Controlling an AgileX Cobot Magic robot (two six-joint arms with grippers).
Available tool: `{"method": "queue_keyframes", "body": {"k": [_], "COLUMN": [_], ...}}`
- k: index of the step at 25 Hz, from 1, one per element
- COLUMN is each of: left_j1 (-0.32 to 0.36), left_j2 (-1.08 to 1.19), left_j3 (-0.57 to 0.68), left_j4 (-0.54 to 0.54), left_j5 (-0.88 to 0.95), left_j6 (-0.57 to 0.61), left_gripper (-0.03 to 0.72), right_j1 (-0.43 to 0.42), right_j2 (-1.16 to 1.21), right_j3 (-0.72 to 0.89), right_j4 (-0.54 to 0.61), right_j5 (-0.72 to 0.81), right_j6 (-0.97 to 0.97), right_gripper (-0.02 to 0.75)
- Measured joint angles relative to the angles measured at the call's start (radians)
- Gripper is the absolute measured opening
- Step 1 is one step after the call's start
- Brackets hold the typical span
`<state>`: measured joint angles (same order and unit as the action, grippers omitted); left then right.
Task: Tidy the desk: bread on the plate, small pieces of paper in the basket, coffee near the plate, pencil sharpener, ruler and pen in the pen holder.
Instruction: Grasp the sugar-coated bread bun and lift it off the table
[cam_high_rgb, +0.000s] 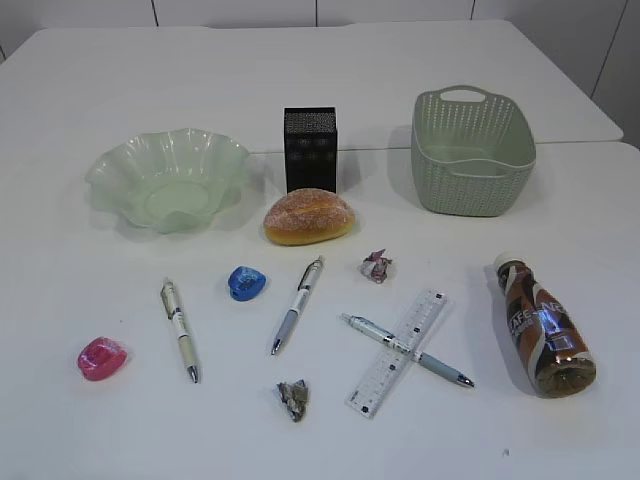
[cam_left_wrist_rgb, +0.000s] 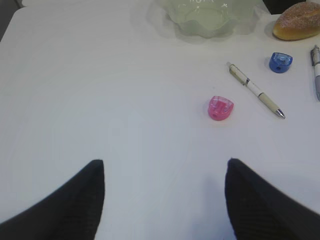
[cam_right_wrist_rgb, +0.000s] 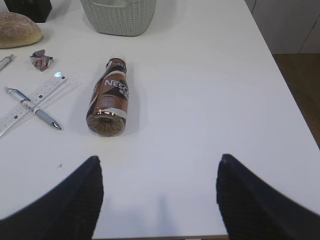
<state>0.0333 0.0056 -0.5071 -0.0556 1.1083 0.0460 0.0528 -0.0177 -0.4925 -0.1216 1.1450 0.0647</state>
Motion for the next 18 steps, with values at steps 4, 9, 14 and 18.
{"method": "queue_keyframes", "body": {"k": [4, 9, 14, 18], "left_j1": [0.0, 0.0, 0.0, 0.0], "left_j2": [0.0, 0.0, 0.0, 0.0], "left_j3": [0.0, 0.0, 0.0, 0.0], "left_j4": [0.0, 0.0, 0.0, 0.002], "left_j5": [0.0, 0.0, 0.0, 0.0], "left_j6": [0.0, 0.0, 0.0, 0.0], "left_gripper": [0.527, 0.527, 0.527, 0.527], "right_j1": [0.0, 0.0, 0.0, 0.0], "right_j2": [0.0, 0.0, 0.0, 0.0], "right_j3": [0.0, 0.0, 0.0, 0.0], "right_j4": [0.0, 0.0, 0.0, 0.0], "right_j5": [0.0, 0.0, 0.0, 0.0], "right_j6": [0.0, 0.0, 0.0, 0.0], "right_gripper": [0.551, 0.551, 0.551, 0.551]}}
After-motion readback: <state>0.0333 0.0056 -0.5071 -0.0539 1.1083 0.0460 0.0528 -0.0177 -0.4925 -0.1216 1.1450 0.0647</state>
